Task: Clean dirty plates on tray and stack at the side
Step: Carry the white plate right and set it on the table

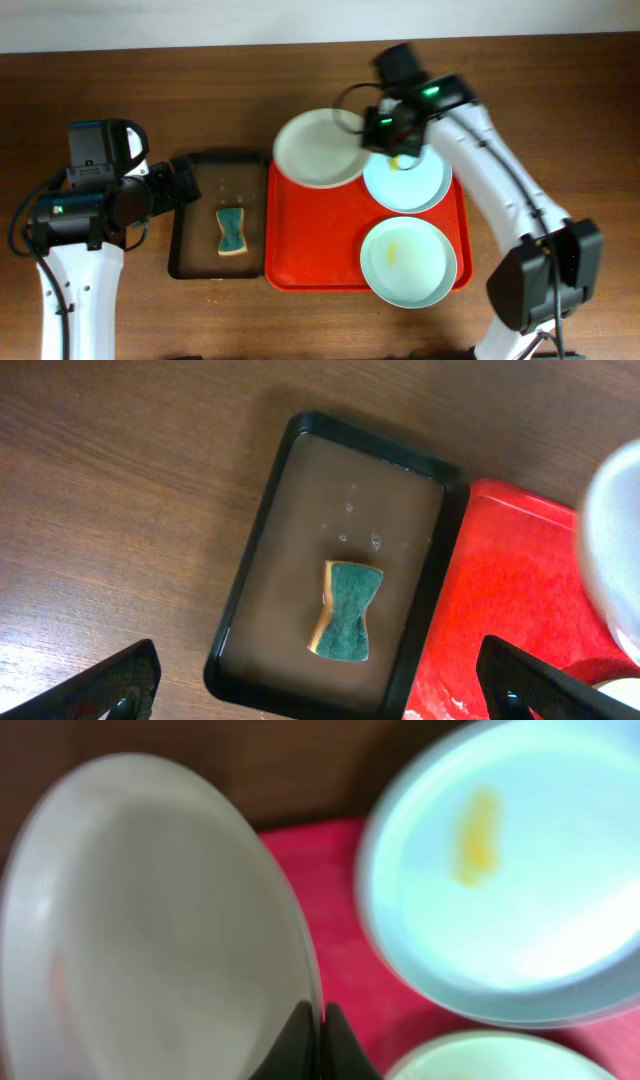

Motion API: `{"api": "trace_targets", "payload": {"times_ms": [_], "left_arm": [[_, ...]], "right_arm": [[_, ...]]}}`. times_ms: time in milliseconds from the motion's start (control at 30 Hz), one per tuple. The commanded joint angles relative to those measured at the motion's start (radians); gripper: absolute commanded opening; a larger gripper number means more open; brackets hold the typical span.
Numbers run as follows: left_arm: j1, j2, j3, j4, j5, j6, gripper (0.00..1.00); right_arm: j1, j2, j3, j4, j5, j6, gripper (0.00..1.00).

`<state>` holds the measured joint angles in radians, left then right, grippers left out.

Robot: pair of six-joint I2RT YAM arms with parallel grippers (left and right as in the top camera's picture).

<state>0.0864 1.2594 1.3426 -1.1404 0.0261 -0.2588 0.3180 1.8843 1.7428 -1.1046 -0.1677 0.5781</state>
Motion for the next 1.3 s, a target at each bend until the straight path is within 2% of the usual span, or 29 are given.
{"api": "trace_targets", "payload": {"times_ms": [0,100,300,400,467,533,700,867,1100,1167,1233,1267], "left_arm": [[0.002,0.000,0.002,0.002,0.004,-0.010,0.99],[0.002,0.000,0.002,0.002,0.004,-0.010,0.99],[0.002,0.000,0.002,0.002,0.004,-0.010,0.99],[0.002,0.000,0.002,0.002,0.004,-0.010,0.99],[0.002,0.000,0.002,0.002,0.004,-0.010,0.99],[0.002,0.000,0.002,0.002,0.004,-0.010,0.99],[0.002,0.000,0.002,0.002,0.004,-0.010,0.99],[0.002,0.000,0.002,0.002,0.004,-0.010,0.99],[0.002,0.000,0.002,0.002,0.004,-0.010,0.99],[0.002,0.000,0.002,0.002,0.004,-0.010,0.99],[0.002,0.000,0.002,0.002,0.004,-0.010,0.99],[0.002,0.000,0.002,0.002,0.004,-0.010,0.99]], "right_arm": [[-0.192,-0.027,0.007,-0.118,-0.110,-0.055,0.04],[-0.376,-0.027,0.007,-0.241,-0.110,-0.095,0.04],[-0.692,-0.027,0.007,-0.382,-0.102,-0.118,0.04],[-0.802,-0.027,0.003,-0.429,0.030,-0.117,0.04],[-0.851,-0.027,-0.016,-0.447,0.128,-0.072,0.04],[-0.900,-0.027,-0.066,-0.448,0.244,0.057,0.04],[-0.914,-0.027,-0.232,-0.329,0.256,0.070,0.04],[-0.913,-0.027,-0.468,-0.128,0.253,0.068,0.04],[-0.913,-0.027,-0.501,-0.097,0.175,-0.026,0.04],[-0.913,-0.027,-0.501,-0.086,0.171,-0.050,0.10],[-0.913,-0.027,-0.501,-0.076,0.158,-0.051,0.21],[-0.913,-0.027,-0.501,-0.070,0.143,-0.059,0.32]]}}
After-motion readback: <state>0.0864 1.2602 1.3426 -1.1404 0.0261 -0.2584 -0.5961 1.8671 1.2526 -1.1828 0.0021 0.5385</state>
